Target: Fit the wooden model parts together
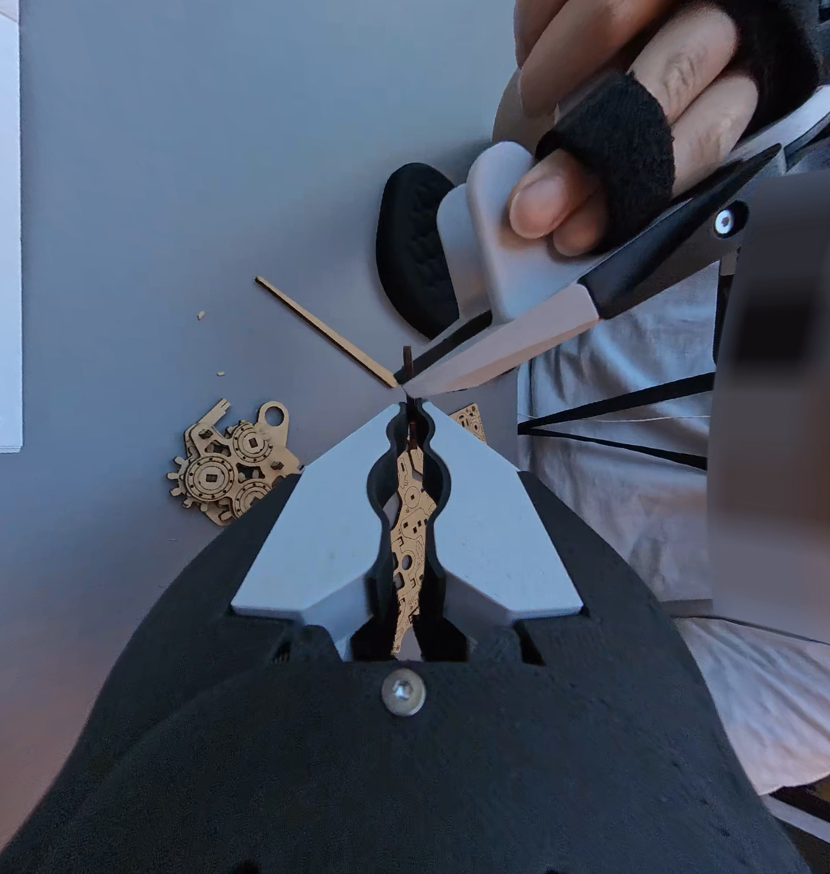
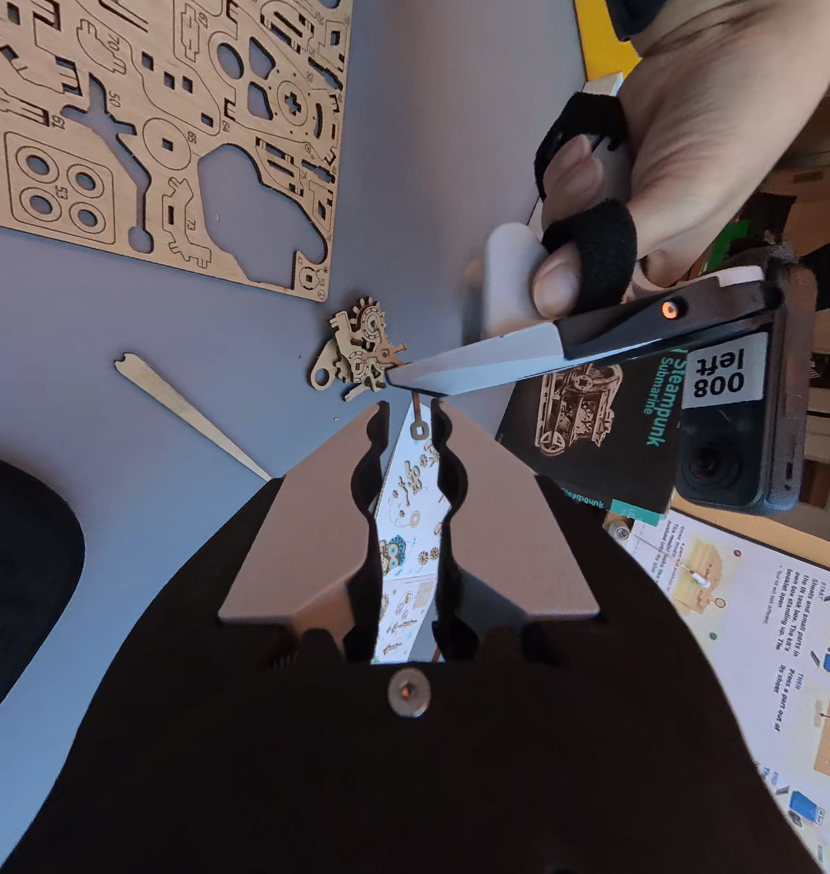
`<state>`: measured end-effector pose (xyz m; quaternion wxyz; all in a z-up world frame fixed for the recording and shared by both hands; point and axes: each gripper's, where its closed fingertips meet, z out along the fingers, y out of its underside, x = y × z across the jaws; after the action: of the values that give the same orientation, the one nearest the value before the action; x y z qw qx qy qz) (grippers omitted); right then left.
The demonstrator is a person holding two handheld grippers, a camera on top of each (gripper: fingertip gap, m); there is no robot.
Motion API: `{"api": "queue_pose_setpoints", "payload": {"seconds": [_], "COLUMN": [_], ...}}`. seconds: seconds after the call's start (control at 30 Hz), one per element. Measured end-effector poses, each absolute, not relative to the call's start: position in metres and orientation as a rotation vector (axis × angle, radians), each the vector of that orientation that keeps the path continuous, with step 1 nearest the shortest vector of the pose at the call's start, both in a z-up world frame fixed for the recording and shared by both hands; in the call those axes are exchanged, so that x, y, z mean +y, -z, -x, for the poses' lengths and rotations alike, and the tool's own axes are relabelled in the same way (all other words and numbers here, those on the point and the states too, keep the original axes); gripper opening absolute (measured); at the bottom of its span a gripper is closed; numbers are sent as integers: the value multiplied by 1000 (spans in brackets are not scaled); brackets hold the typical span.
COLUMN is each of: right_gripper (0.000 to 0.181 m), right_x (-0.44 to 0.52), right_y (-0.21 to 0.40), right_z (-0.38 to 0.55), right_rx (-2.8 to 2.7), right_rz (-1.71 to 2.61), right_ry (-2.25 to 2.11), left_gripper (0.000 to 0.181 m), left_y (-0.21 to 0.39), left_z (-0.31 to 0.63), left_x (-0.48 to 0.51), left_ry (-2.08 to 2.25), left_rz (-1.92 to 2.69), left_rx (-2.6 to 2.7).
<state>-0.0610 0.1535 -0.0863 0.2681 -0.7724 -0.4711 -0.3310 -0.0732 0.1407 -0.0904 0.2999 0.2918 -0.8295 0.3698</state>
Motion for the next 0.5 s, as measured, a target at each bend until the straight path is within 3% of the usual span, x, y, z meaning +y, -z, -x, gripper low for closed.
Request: {"api": "queue_pose_setpoints", "payload": {"seconds": [0.07,0.27,0.37,0.5], "right_gripper": [7,6,6,6], "right_x": [153,151,146,136], "right_y": [90,90,80,65], "right_z": [54,44,19,-21], "right_rx": [-1254,-1120,-986,-660], "right_rz": [2134,2217,2235,2237], "right_ry": [935,873,924,882], "left_gripper": [0,2,24,33], "left_y": [95,92,66,27], "left_z": [76,71,50,9], "left_x": [141,140,138,157], "left_ry": [-946,-992,-1169,-1531], "left_rz": [-764,-763,-826,-922], "left_rx": [-2216,-2192,-2103,-2155]}}
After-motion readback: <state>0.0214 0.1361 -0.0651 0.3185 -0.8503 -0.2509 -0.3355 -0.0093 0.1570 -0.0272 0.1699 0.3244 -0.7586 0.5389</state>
